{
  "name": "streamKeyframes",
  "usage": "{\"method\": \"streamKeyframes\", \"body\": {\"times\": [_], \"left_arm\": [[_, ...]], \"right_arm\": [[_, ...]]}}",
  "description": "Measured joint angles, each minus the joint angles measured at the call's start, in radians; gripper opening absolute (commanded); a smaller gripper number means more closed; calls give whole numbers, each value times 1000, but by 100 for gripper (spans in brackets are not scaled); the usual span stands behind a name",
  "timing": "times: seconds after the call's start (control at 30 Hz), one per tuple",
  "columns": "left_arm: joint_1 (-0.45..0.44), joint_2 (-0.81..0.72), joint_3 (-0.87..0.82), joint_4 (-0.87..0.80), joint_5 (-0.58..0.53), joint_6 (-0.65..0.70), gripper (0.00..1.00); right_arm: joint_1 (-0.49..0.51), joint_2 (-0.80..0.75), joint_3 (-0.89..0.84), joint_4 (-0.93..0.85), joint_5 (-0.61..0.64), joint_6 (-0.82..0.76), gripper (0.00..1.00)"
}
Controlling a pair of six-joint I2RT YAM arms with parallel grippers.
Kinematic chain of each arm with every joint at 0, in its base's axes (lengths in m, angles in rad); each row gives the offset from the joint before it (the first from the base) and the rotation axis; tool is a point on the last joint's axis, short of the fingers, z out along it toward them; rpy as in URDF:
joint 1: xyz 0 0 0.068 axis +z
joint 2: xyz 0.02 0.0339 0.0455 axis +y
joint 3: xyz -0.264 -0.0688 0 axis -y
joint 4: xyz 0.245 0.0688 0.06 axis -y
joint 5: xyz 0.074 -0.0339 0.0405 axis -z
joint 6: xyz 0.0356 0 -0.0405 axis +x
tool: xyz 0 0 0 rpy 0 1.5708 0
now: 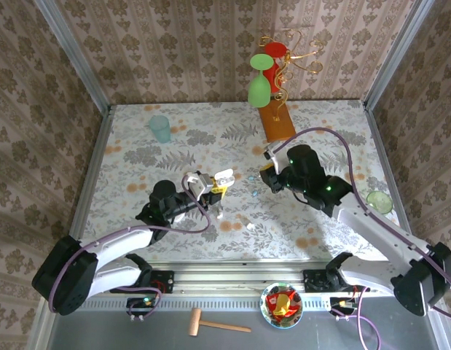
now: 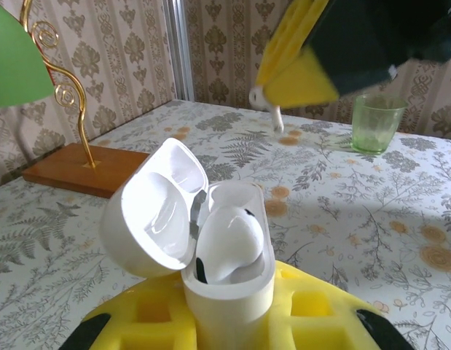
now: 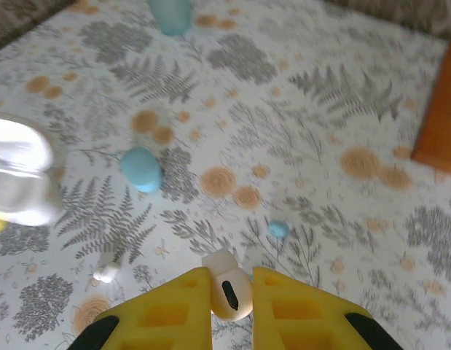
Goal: Insert wireless bluetooth earbuds into charging case
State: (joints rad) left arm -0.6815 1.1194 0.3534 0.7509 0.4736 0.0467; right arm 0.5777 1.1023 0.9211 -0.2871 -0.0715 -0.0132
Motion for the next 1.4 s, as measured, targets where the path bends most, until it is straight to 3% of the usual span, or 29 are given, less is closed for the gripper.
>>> {"method": "streamKeyframes", "body": {"times": [0.33,0.57,1.4], "left_arm": [[5,7,24,-49,65,-13,0],[5,7,29,-67,89,-25,0],[5,-4,34,-79,103,-28,0]], "right_arm": [[210,6,114,-2,90,-177,15],[287,105,178,-24,165,-282,15],[317,196,208,-116,230,-386,15]]}}
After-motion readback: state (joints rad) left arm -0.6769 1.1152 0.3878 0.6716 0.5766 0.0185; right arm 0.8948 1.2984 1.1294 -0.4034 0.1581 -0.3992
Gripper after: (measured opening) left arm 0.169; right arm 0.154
